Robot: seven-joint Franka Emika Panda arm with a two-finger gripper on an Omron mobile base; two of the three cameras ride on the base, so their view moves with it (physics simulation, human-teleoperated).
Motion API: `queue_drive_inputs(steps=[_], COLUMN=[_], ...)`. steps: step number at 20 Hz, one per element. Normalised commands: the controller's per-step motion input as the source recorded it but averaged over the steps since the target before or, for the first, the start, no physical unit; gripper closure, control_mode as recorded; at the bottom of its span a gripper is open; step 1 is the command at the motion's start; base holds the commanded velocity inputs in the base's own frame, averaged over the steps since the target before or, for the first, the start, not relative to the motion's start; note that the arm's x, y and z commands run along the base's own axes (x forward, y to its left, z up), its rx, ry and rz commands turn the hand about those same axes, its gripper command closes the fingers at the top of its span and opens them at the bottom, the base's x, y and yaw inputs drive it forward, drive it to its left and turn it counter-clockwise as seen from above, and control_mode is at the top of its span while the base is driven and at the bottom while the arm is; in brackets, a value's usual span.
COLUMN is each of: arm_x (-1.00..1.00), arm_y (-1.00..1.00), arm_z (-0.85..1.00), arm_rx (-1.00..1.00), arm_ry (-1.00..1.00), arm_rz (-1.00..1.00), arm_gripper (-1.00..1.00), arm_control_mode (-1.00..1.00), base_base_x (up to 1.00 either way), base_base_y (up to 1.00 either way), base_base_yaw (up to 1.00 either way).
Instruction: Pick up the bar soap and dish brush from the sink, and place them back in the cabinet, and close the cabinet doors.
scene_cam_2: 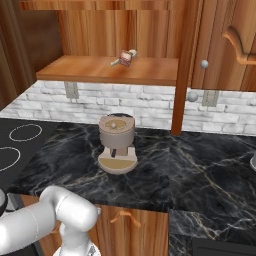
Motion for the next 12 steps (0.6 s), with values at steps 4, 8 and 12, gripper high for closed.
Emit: queue_drive_inputs(steps=[4,8,12], arm_x=[0.00,0.00,0.00], arm_y=[-0.21,-0.26,-0.27], arm_z=[0.00,0.00,0.00], arm_rx=[-0.01,0.00,0.00], arm_ry=[0.00,0.00,0.00], arm_rz=[-0.04,0.00,0.00], arm_gripper=[-1.00,-1.00,-1.00], arm_control_mode=[-1.00,-1.00,-1.00], base_base_x=[0.00,0.00,0.00], base_base_y=[0.00,0.00,0.00], base_base_yaw=[0.00,0.00,0.00])
